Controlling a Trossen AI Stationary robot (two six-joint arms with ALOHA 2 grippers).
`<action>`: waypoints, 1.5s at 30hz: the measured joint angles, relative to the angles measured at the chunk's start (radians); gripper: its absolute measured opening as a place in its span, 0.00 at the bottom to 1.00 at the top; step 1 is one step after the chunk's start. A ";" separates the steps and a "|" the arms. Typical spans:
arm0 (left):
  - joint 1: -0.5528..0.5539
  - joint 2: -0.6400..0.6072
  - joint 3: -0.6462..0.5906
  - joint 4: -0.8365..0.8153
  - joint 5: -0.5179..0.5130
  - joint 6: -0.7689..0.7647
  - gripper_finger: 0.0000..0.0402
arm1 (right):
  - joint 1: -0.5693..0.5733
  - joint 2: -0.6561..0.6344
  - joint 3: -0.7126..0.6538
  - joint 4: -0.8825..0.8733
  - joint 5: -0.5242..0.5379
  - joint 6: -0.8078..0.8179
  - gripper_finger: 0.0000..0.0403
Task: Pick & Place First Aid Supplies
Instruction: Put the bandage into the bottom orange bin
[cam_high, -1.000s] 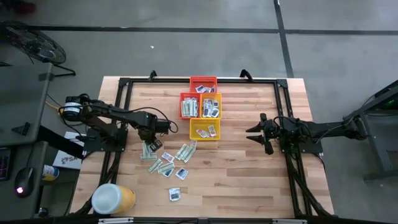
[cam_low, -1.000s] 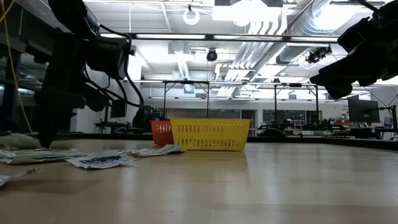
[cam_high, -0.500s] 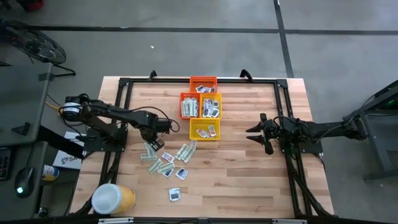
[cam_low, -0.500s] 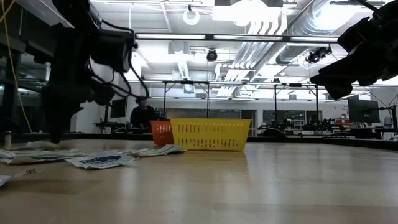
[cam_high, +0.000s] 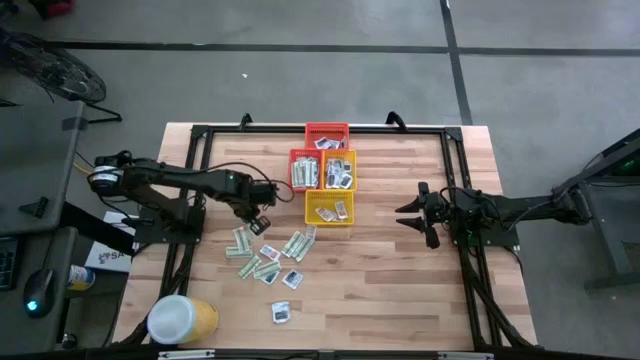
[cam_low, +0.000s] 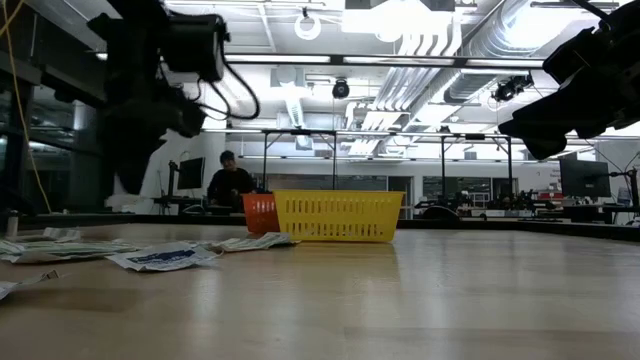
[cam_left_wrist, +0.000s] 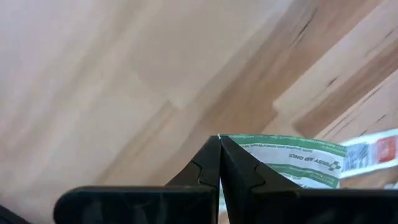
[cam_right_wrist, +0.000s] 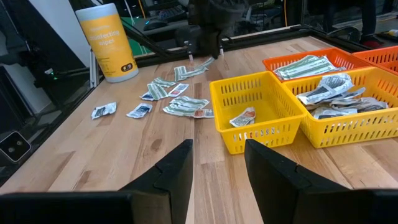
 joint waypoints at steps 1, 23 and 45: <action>0.009 0.000 0.014 -0.001 -0.013 0.020 0.00 | 0.000 0.000 0.000 0.000 0.000 0.000 0.35; 0.231 0.193 0.367 0.014 -0.094 0.532 0.00 | 0.000 0.000 0.000 0.000 0.000 0.000 0.35; 0.304 0.531 0.693 0.031 -0.210 0.909 0.00 | 0.000 0.000 0.000 0.000 0.000 0.000 0.35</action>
